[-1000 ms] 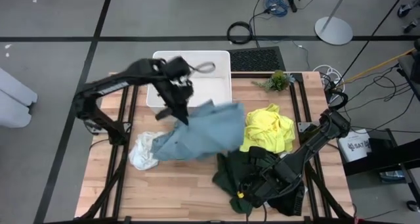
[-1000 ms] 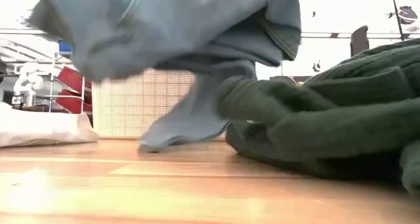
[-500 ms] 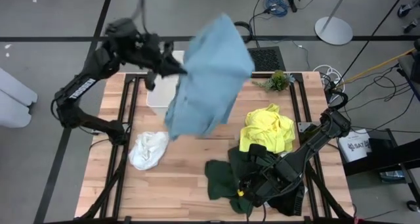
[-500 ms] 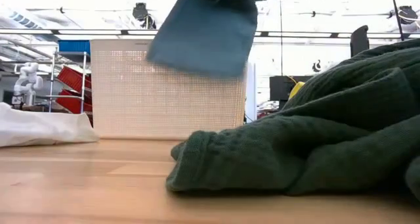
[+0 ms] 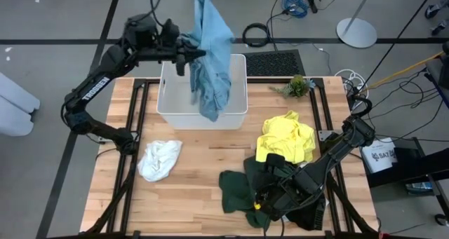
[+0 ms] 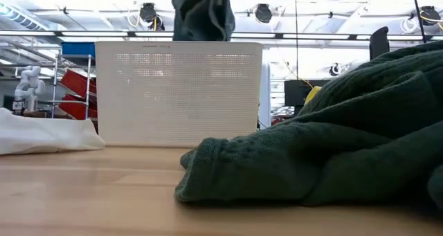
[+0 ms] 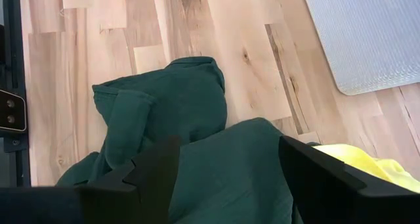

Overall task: Fold laundry
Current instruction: Put the folded blue pants into the white laundry bin

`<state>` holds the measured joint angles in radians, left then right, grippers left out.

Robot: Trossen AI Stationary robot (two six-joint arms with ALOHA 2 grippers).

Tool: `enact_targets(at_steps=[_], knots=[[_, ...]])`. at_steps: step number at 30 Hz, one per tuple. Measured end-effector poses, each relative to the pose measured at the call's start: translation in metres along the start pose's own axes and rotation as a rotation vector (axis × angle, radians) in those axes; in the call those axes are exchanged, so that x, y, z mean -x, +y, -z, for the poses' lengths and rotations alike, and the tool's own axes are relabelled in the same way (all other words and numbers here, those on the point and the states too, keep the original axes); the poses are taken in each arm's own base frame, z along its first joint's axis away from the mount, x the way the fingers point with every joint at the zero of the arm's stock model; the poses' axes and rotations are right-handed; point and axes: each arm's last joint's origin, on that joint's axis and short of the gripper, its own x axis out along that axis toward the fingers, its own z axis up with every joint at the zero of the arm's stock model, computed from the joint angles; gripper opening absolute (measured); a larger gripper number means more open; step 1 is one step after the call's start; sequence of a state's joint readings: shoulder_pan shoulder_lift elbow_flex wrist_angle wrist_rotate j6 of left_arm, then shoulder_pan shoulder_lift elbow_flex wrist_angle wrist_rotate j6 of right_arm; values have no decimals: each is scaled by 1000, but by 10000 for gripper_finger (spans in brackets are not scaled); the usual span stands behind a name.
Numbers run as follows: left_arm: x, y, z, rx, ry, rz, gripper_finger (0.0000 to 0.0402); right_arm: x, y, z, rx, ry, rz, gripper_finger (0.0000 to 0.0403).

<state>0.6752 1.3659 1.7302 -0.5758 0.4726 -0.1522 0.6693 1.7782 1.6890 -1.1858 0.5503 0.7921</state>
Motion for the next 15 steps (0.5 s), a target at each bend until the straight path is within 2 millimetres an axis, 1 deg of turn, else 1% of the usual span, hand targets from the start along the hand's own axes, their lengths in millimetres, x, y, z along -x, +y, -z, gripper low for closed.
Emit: enact_targets(at_steps=[4,6,9,11,13,15], knots=[[-11,8,15,66,40,-115,18,0,0,0,0,0,0,247],[-16,9,20,68,47,-102,18,0,0,0,0,0,0,247],[-18,7,24,54,69,-16,18,0,0,0,0,0,0,247],[-19,7,27,75,89,19,18,0,0,0,0,0,0,247],[-19,8,29,100,101,16,18,0,0,0,0,0,0,247],[-19,11,30,147,97,-55,18,0,0,0,0,0,0,247]])
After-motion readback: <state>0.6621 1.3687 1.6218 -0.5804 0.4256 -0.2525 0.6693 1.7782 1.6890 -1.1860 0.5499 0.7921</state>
